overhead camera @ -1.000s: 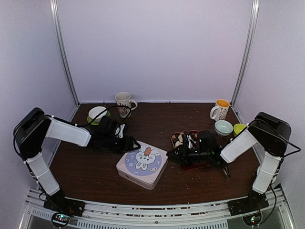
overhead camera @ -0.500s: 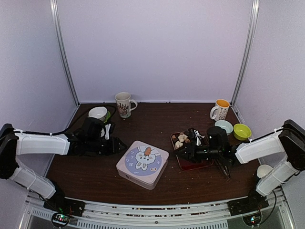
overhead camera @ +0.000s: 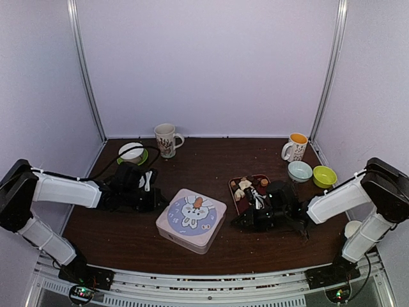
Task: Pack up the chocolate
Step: Rotate the packed packing box at the center of the board.
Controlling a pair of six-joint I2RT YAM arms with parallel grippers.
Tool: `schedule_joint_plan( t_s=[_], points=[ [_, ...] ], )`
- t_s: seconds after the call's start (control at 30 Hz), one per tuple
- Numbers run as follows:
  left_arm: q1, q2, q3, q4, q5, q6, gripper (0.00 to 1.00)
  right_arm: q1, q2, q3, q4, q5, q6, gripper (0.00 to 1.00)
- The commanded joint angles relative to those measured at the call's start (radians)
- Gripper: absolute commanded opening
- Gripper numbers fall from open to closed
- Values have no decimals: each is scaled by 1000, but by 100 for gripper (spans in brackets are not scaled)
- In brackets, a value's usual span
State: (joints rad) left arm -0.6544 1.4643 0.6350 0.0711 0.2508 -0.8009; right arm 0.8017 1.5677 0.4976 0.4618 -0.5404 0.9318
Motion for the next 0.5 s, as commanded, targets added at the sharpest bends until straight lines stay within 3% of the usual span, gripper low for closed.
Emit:
schedule_joint_plan(
  t_s=[0.0, 0.47],
  points=[
    [-16, 47, -25, -68, 31, 16, 0, 8, 49, 52, 11, 31, 7, 0],
    [-140, 43, 0, -51, 44, -81, 0, 2, 189, 221, -46, 37, -51, 0]
  ],
)
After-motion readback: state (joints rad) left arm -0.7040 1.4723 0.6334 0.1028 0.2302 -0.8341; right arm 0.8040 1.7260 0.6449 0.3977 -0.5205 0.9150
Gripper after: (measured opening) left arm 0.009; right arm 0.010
